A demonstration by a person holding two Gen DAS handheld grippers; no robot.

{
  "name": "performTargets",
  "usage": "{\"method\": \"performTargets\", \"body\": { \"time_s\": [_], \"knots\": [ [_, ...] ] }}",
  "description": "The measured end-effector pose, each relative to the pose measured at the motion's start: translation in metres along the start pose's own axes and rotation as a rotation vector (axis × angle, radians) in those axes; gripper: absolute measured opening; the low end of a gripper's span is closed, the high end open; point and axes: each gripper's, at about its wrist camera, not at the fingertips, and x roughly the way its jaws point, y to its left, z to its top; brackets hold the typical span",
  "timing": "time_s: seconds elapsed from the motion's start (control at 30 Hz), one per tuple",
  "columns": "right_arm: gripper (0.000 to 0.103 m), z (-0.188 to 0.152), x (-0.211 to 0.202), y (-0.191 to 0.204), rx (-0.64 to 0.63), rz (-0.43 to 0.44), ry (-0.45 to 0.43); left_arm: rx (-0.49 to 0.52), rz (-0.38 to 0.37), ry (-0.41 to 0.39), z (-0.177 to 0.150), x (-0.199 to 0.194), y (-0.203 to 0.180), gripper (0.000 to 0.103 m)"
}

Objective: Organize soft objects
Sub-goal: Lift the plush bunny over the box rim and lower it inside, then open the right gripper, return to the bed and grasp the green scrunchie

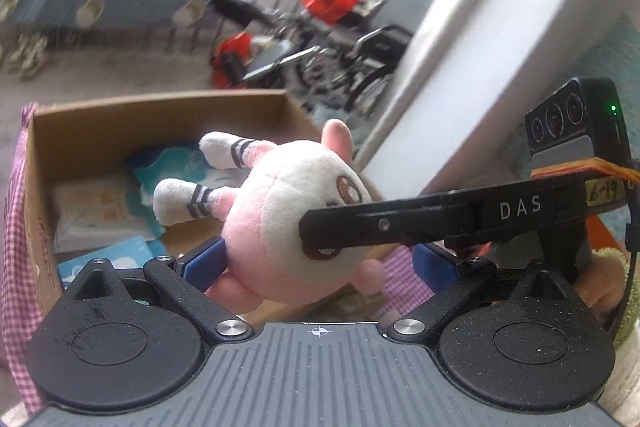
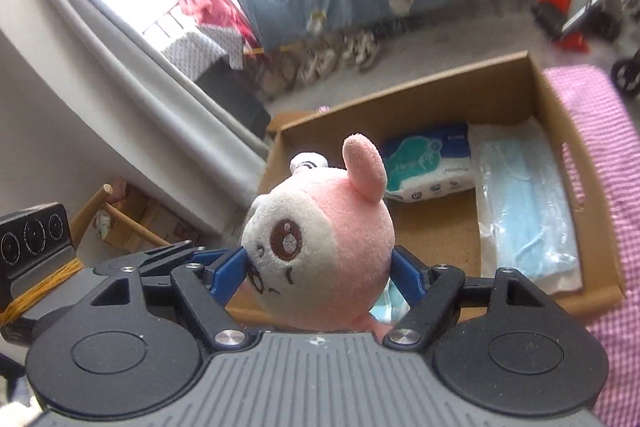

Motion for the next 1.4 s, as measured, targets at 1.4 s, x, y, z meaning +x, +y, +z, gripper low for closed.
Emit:
{"method": "performTargets", "body": {
  "time_s": [1.4],
  "knots": [
    [0.083, 0.058, 0.082, -0.057, -0.235, -0.234, 0.06, -0.343, 0.069, 0.285, 0.03, 0.113, 0.075, 0.101]
  ]
}}
